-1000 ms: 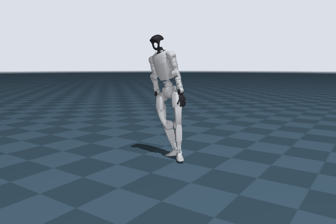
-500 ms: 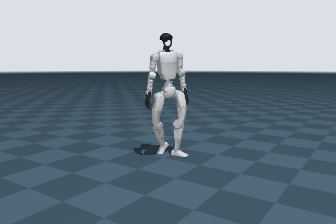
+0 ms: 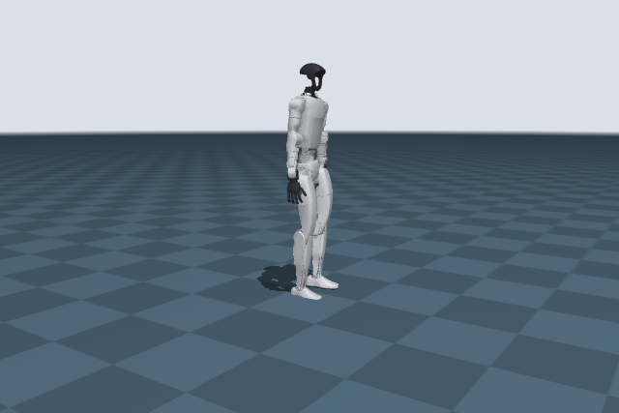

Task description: Upper body actions

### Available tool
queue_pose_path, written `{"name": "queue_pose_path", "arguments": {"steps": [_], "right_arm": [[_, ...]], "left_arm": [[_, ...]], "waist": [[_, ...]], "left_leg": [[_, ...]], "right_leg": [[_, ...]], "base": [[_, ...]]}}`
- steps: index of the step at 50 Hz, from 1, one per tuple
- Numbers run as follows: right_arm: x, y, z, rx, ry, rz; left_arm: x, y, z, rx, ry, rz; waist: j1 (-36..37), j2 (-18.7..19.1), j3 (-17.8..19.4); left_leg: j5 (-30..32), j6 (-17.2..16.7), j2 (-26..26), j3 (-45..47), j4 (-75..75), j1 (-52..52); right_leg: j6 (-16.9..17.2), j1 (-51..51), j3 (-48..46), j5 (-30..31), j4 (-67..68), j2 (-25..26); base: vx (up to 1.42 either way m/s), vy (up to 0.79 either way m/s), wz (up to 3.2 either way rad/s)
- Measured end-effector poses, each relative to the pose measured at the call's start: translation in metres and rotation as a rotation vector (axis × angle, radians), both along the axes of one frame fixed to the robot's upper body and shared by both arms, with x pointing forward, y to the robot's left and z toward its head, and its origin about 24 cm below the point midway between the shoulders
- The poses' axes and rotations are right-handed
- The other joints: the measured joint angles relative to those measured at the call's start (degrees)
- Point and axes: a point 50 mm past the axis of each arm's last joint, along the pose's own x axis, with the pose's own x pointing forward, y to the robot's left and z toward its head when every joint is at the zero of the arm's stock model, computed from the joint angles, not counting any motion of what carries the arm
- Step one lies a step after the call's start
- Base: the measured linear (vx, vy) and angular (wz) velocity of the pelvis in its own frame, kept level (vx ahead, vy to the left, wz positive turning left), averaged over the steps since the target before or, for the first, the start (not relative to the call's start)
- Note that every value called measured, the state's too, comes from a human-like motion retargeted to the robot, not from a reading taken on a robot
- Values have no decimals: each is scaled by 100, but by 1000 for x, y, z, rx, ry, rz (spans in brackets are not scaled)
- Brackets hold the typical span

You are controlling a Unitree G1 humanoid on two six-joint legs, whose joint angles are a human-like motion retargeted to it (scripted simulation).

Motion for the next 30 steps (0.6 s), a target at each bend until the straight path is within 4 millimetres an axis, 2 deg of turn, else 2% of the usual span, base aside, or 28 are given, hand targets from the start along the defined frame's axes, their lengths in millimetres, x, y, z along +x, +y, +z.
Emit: {"name": "queue_pose_path", "arguments": {"steps": [2,3,6,10,14,23,28,30], "right_arm": [[-2,2,0,11,11,5],[-2,2,0,15,17,10],[-5,2,-1,11,29,38],[-13,-1,-1,-8,52,39],[-27,-2,-2,-16,117,-21],[-45,-11,0,-64,198,-63],[-46,-17,1,-92,205,-39],[-45,-19,1,-105,200,-24]], "left_arm": [[-11,-2,0,-1,33,19],[-16,-5,0,-3,48,35],[-34,-15,-1,-20,88,95],[-43,-20,-1,-43,111,90],[-35,-20,-2,-44,84,37],[7,-25,-5,-65,-56,18],[11,-31,-6,-72,-76,-4],[8,-32,-6,-76,-71,-11]], "waist": [[9,-11,-97],[12,-6,-127],[71,71,-174],[-51,114,-292],[-30,92,-291],[-42,63,-69],[-116,11,-89],[-174,18,-107]], "left_leg": [[31,-13,-55,-111,-45,13],[42,-27,-66,-171,-52,24],[31,-84,2,-239,-43,118],[61,-142,6,-450,-60,134],[132,-256,7,-681,-45,91],[154,-545,-19,-988,274,-160],[-372,-330,434,718,604,-171],[-363,-255,529,839,698,-181]], "right_leg": [[-55,163,-944,-15,-146,-104],[-42,198,-672,16,-210,-59],[-74,342,-729,36,-318,3],[-168,469,-903,17,-475,112],[-281,529,-998,-41,-522,195],[-407,628,-1328,-55,-668,212],[-427,554,-1447,9,-703,44],[-428,539,-1448,34,-709,15]], "base": [[10,-8,56],[10,-8,45],[11,-9,19],[2,-11,42],[-6,-15,51],[-12,-10,48],[-6,-1,27],[2,3,-4]]}}
